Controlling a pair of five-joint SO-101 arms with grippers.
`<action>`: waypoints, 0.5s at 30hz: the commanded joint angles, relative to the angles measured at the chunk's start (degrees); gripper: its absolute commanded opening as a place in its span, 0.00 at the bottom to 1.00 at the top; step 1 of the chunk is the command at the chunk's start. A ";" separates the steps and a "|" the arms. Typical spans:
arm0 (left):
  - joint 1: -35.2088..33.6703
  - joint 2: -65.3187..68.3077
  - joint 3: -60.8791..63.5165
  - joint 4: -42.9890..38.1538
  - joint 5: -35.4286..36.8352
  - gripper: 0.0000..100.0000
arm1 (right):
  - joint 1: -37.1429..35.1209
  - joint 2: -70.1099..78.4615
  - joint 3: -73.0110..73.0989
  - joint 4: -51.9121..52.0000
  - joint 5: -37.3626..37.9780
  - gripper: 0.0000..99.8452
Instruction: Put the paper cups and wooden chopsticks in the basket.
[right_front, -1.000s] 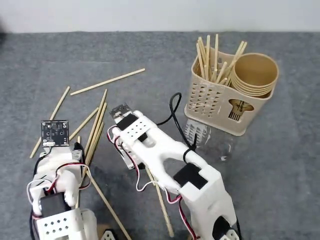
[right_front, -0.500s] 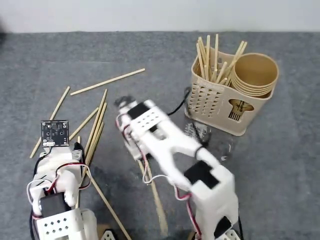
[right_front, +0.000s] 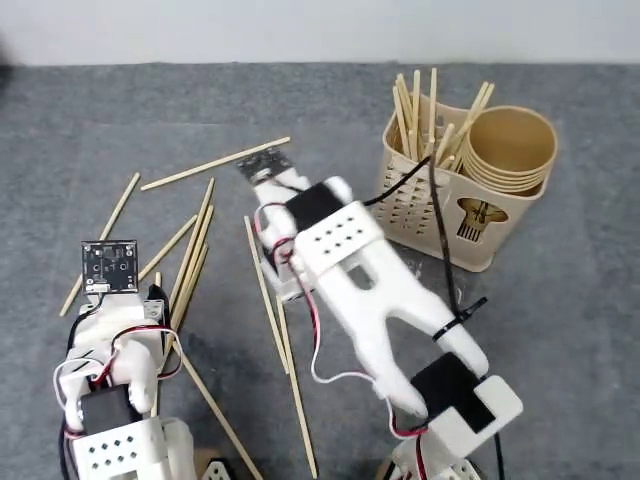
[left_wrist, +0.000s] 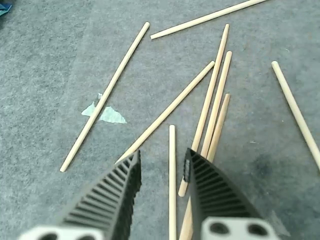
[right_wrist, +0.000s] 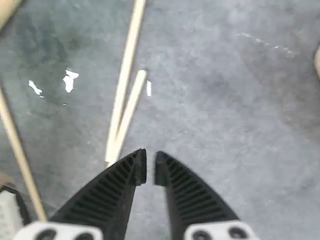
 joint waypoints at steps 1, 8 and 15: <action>-0.44 -0.79 -0.48 -1.41 -0.62 0.14 | -4.09 3.38 -0.79 -3.21 -3.96 0.14; -0.44 -0.79 -0.48 -1.41 -0.62 0.14 | -8.13 14.02 -0.79 -10.86 -8.79 0.19; -0.44 -0.79 -0.48 -1.41 -0.62 0.14 | -8.92 16.84 -0.79 -14.99 -10.37 0.19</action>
